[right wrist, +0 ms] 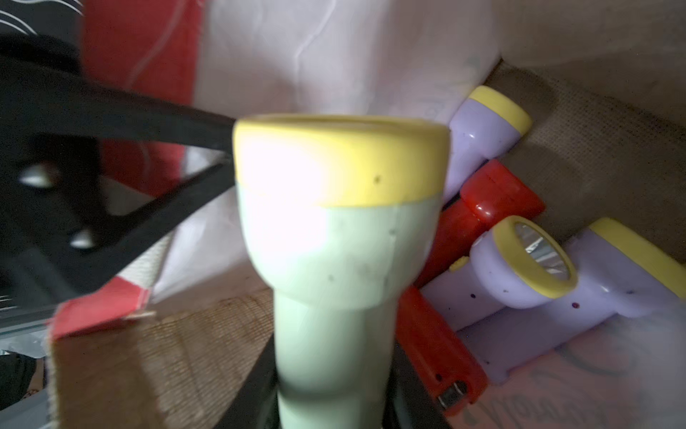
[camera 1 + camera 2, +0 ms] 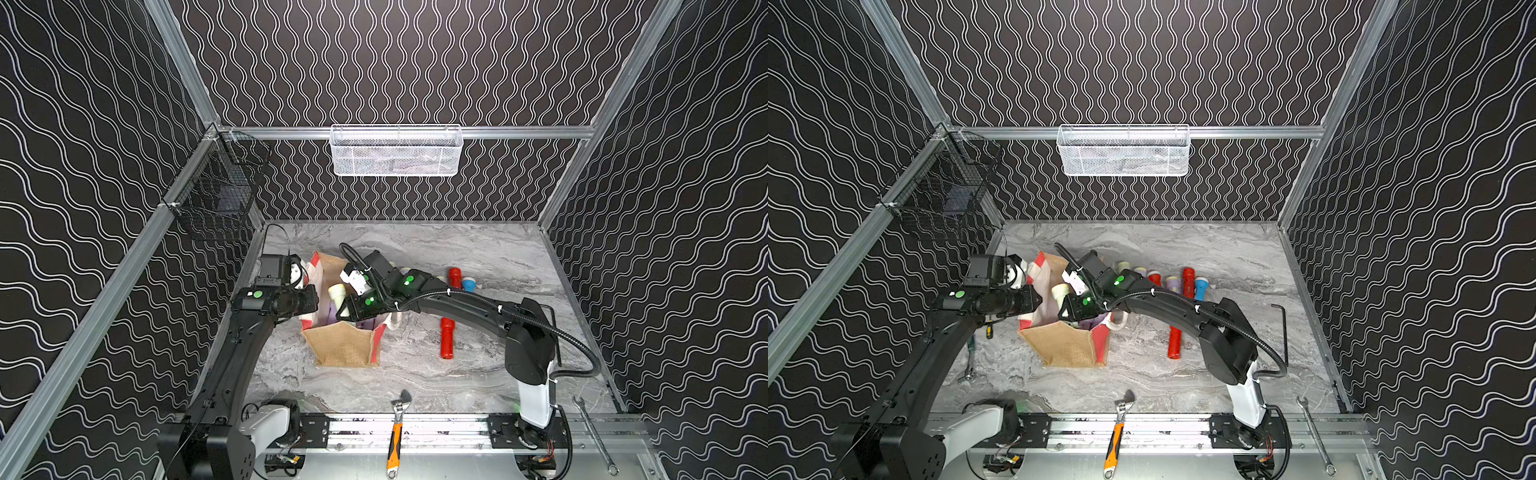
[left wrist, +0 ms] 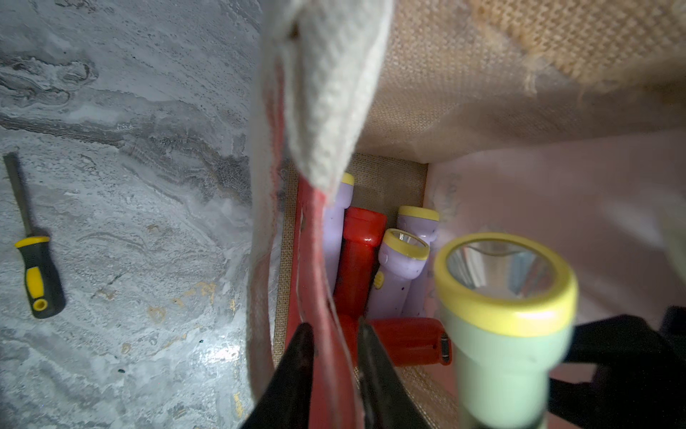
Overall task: Put the flashlights into the tote bags
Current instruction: Place the flashlight in the canvas bag.
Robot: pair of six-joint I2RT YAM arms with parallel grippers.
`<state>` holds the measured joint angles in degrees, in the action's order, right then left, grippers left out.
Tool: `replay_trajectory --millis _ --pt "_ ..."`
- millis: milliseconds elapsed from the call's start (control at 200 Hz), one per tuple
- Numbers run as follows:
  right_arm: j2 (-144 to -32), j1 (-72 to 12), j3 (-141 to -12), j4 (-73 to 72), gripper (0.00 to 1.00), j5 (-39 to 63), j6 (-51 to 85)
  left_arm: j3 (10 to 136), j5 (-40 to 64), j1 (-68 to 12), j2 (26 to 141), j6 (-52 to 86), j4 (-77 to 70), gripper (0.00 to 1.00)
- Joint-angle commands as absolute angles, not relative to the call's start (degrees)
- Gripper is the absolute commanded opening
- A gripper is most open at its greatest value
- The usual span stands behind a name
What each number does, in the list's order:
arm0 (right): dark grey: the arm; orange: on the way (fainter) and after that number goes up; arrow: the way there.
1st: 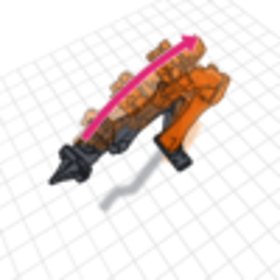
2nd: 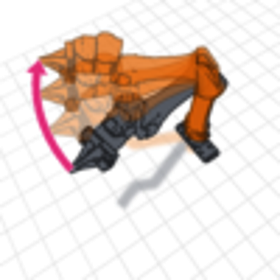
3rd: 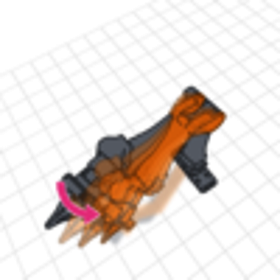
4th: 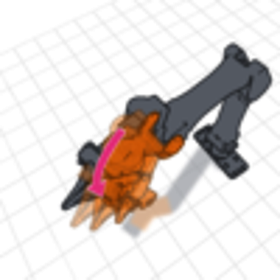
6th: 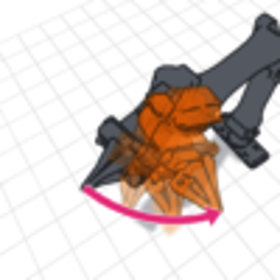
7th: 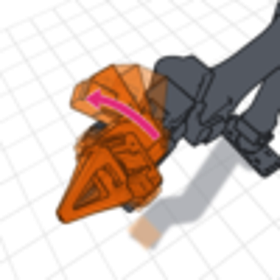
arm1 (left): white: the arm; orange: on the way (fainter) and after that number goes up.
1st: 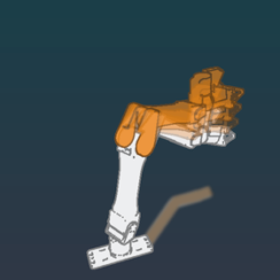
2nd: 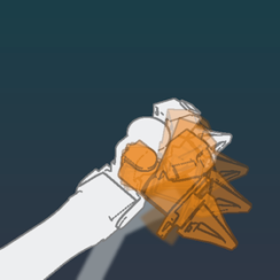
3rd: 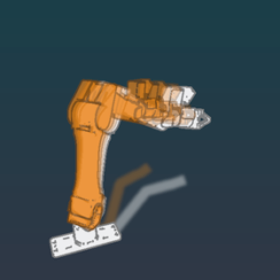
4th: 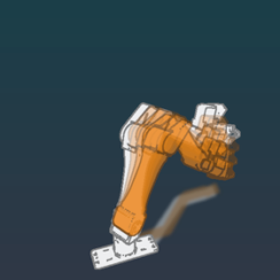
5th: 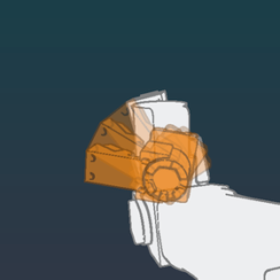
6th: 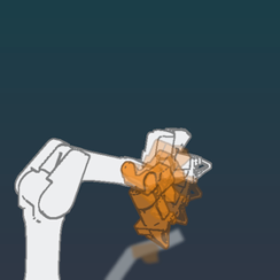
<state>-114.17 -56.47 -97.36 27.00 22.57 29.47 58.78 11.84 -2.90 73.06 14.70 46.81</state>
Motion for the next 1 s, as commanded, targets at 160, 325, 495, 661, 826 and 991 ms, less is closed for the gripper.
replay_trajectory --millis 160,325,495,661,826,991 --pt "-118.03 -56.31 -99.81 31.97 0.28 20.74 29.38 58.8 12.74 -2.77 73.05 14.24 45.58 0.25" --pt "-120.49 -55.47 -99.98 32.0 0.3 20.25 31.63 58.79 12.83 -2.81 72.94 14.24 45.57 0.25" --pt "-124.16 -54.69 -101.66 33.85 0.3 22.84 31.67 58.71 13.01 -2.81 72.62 14.26 45.35 0.25" --pt "-126.25 -54.37 -102.33 34.89 0.3 24.64 31.39 58.67 13.01 -2.81 72.72 14.06 45.35 0.26" --pt "-126.62 -53.99 -101.59 34.7 0.31 25.29 31.99 58.44 13.18 -2.81 72.67 14.23 45.23 0.25" --pt "-128.27 -53.83 -102.92 36.46 0.36 26.39 31.75 58.18 13.36 -2.81 72.58 14.24 44.93 0.26"
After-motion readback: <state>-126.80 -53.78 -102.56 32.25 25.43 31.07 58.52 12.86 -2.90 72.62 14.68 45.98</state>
